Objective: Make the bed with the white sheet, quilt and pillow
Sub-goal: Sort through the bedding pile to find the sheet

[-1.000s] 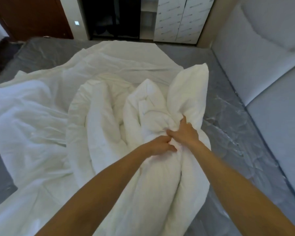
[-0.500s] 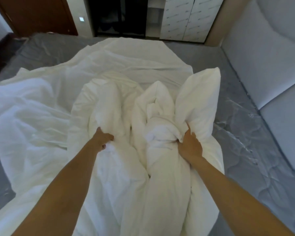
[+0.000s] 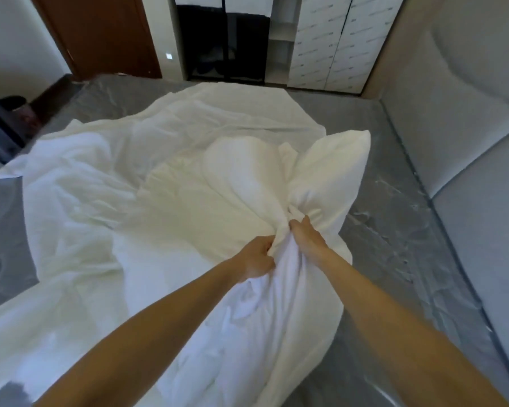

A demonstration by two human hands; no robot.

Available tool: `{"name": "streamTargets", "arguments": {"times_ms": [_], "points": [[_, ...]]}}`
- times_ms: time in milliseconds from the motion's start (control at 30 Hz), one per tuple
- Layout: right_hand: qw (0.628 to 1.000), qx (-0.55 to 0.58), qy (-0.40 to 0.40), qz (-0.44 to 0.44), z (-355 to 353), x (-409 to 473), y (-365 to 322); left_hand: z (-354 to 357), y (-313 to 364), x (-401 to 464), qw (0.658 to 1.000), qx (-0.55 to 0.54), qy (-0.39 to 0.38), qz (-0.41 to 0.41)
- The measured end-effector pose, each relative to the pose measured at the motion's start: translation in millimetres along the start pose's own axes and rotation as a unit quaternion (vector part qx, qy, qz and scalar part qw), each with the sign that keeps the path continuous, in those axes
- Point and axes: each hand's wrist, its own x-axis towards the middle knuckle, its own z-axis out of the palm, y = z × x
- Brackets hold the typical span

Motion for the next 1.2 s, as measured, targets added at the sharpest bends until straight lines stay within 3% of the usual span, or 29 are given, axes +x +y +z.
{"name": "streamTargets", "arguments": {"times_ms": [100,133,267,367,433,500,600,700,767,833,900,1067,1200], "points": [[0.985,0.161,-0.044,0.036,10.9,-11.6,12.4,27.9,-10.7,-4.3,0.998,0.057,0.020,-0.020],[0.983,0.162,-0.059,0.056,17.6,-12.4,12.7,36.6,-14.6,-5.8,0.997,0.071,0.027,-0.026],[0.992,-0.042,0.008,0.115,40.1,-11.4,17.8,49.5,-25.6,-9.3,0.989,0.128,0.033,-0.058],[0.993,0.016,0.052,0.105,48.5,-6.8,30.6,48.8,-30.1,-13.3,0.979,0.194,0.011,-0.059],[0.993,-0.005,0.075,0.088,49.5,-5.9,37.8,27.3,-41.0,-11.6,0.980,0.185,0.020,-0.066],[0.994,-0.039,0.081,0.064,45.7,-4.4,39.9,-14.5,-61.5,-10.5,0.971,0.172,0.143,-0.079],[0.995,-0.047,0.060,0.060,42.6,4.1,44.7,-78.4,-111.2,-22.3,0.885,0.197,0.381,-0.179],[0.995,-0.058,0.054,0.055,44.2,4.8,47.6,-107.0,-163.6,-37.8,0.836,0.086,0.402,-0.364],[0.994,-0.074,0.057,0.052,49.9,9.1,52.7,-120.5,-200.0,-34.3,0.831,-0.133,0.367,-0.397],[0.994,-0.081,0.060,0.046,50.8,9.8,53.3,-123.3,-203.2,-34.3,0.837,-0.325,0.300,-0.321],[0.996,-0.061,0.060,0.037,50.0,8.2,52.8,-129.4,-180.4,-33.4,0.851,-0.379,0.280,-0.234],[0.993,0.098,0.047,0.038,54.3,-16.6,21.0,-185.7,-79.1,-52.1,0.864,-0.417,0.282,-0.009],[0.966,0.250,-0.057,0.024,78.5,-27.6,-47.4,-197.3,24.3,-86.8,0.892,-0.332,0.274,0.142]]}}
